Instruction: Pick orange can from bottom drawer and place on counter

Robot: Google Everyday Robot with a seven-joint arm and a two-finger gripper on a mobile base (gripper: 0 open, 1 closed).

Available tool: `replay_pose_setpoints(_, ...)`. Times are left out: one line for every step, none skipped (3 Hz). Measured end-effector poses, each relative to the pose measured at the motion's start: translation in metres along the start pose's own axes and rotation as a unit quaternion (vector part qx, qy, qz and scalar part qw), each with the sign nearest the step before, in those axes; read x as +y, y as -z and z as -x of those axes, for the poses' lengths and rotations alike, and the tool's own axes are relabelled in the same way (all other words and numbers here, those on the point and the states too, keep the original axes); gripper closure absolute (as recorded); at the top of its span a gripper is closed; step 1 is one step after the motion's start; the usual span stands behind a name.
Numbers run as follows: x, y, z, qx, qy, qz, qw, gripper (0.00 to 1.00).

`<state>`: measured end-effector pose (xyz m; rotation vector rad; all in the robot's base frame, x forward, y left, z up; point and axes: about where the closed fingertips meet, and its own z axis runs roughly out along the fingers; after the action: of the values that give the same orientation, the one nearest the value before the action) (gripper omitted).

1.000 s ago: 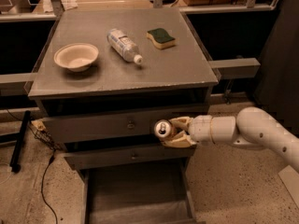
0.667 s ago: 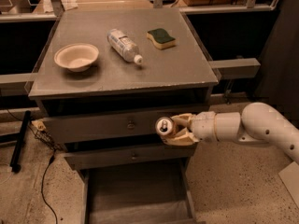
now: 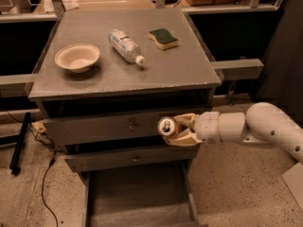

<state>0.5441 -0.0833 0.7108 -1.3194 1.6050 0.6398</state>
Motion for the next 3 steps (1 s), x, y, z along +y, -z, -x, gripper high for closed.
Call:
replay_pose_setpoints(-0.007, 0.016, 0.021, 0.0, 0.013, -0.015, 0.9998, 1.0)
replay_pose_setpoints(-0.014, 0.029, 0.043, 0.005, 0.028, -0.024, 0.9993, 1.0)
replay_pose_setpoints(-0.02, 0.041, 0.063, 0.003, 0.048, -0.042, 0.9979, 1.0)
